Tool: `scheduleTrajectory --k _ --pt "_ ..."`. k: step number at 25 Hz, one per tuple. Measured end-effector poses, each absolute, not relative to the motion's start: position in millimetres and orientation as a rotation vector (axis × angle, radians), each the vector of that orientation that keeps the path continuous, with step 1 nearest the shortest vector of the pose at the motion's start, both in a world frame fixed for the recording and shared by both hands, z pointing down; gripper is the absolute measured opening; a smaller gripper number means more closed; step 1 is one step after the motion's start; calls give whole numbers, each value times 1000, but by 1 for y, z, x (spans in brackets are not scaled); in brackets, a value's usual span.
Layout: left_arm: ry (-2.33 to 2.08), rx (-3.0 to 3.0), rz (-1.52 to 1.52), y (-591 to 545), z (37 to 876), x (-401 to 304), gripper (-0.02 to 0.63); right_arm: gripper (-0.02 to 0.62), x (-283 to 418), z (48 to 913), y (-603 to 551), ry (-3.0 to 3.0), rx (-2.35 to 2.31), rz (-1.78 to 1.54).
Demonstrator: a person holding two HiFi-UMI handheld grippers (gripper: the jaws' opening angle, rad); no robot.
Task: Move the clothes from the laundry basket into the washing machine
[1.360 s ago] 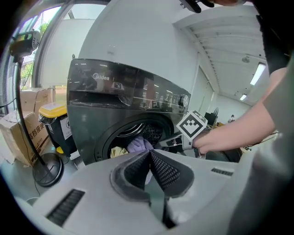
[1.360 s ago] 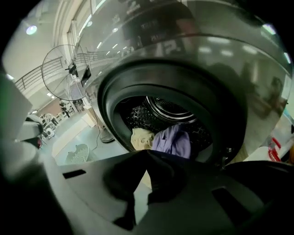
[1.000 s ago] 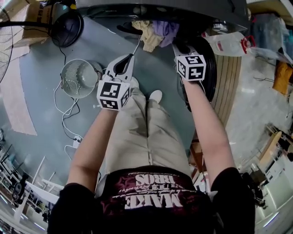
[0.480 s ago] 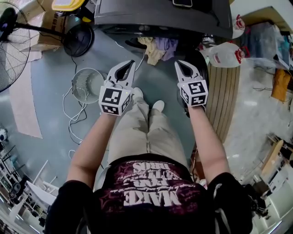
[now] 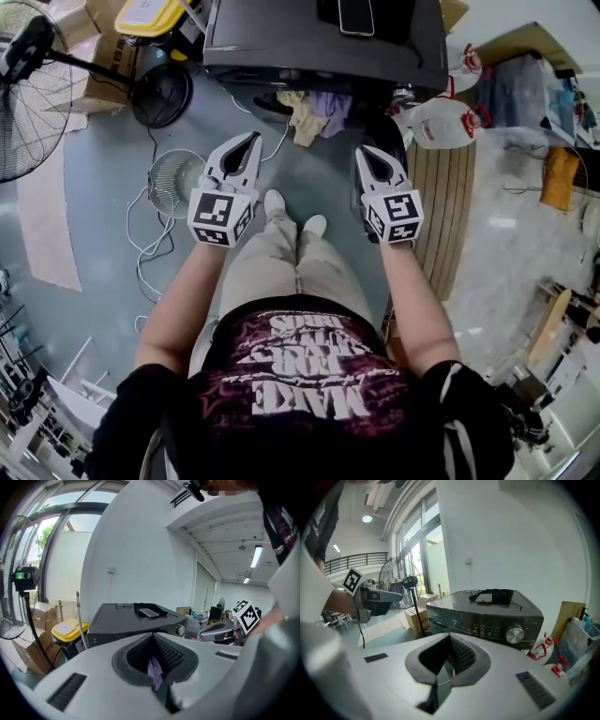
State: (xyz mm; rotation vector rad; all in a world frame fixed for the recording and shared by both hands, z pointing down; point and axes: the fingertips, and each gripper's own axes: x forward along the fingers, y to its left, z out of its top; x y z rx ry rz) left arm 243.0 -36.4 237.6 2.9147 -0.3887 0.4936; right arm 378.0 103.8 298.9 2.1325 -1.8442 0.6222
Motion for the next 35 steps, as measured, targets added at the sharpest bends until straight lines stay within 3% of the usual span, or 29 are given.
scheduleTrajectory --k 24,35 --pt "-455 3023 290 -33 84 210 5 3 349 121 107 -1940 2191 348" --pt "-459 3042 247 -20 53 187 5 3 321 101 121 -1994 2173 316"
